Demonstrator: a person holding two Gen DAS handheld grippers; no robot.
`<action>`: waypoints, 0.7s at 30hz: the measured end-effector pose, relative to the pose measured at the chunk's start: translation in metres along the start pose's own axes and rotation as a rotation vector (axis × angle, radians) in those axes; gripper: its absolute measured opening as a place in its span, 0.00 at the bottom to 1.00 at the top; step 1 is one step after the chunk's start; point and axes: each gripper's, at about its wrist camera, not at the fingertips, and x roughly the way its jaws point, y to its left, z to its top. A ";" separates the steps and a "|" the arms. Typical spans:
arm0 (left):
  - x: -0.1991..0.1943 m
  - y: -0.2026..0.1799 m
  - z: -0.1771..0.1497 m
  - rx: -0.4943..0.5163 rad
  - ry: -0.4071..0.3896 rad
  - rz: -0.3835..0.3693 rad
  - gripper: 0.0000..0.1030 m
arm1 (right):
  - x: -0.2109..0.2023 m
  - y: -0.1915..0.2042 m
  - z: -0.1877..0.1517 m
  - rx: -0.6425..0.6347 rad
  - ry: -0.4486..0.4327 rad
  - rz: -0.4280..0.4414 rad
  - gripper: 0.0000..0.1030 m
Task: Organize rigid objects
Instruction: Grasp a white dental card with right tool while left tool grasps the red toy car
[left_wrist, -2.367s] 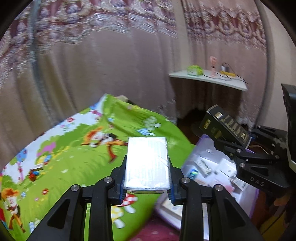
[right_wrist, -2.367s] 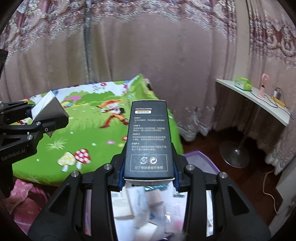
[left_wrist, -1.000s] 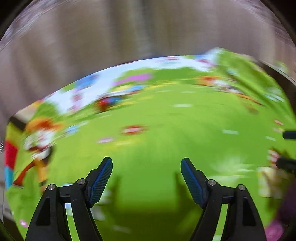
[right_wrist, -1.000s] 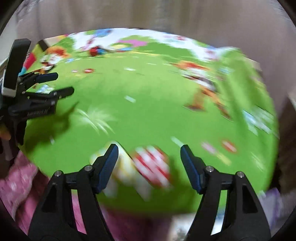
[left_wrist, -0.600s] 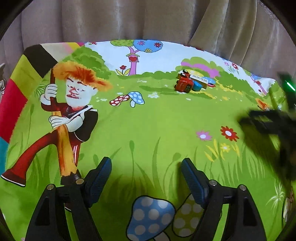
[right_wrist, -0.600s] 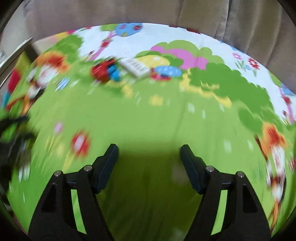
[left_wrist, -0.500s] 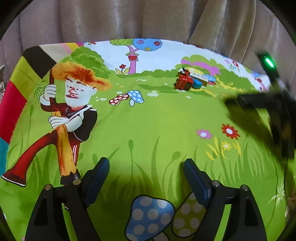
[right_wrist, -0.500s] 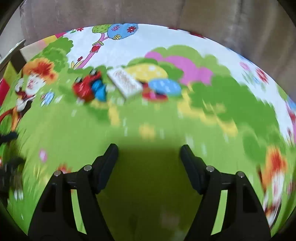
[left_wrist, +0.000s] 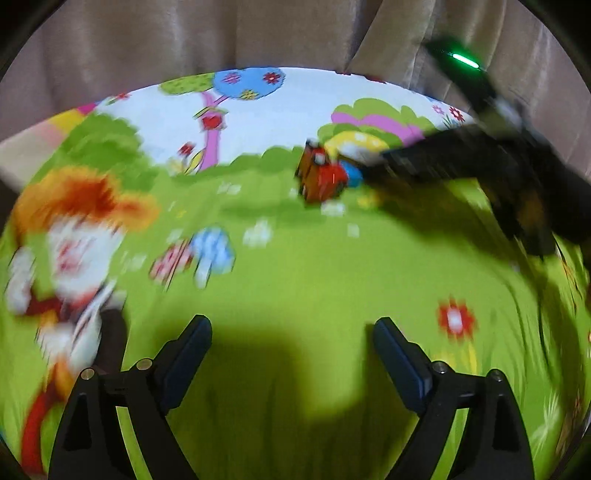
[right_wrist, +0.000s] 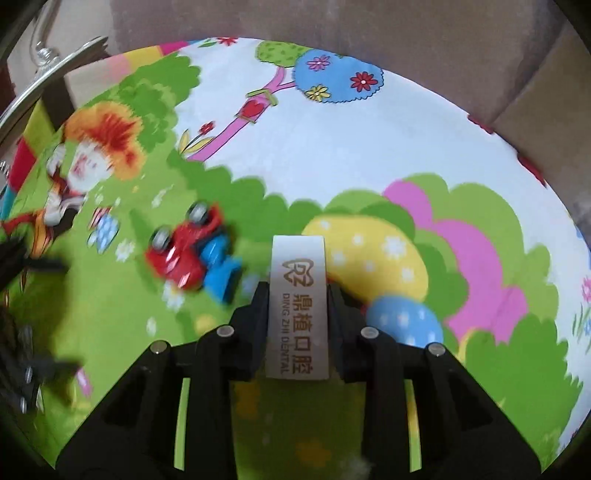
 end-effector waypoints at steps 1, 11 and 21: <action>0.008 -0.001 0.010 0.003 0.000 0.011 0.88 | -0.005 0.002 -0.009 0.011 -0.010 -0.007 0.33; 0.072 -0.030 0.094 -0.015 -0.015 0.051 0.88 | -0.059 0.008 -0.085 0.160 -0.037 -0.088 0.33; 0.034 -0.022 0.050 -0.061 -0.058 0.074 0.51 | -0.066 0.011 -0.101 0.231 -0.094 -0.111 0.36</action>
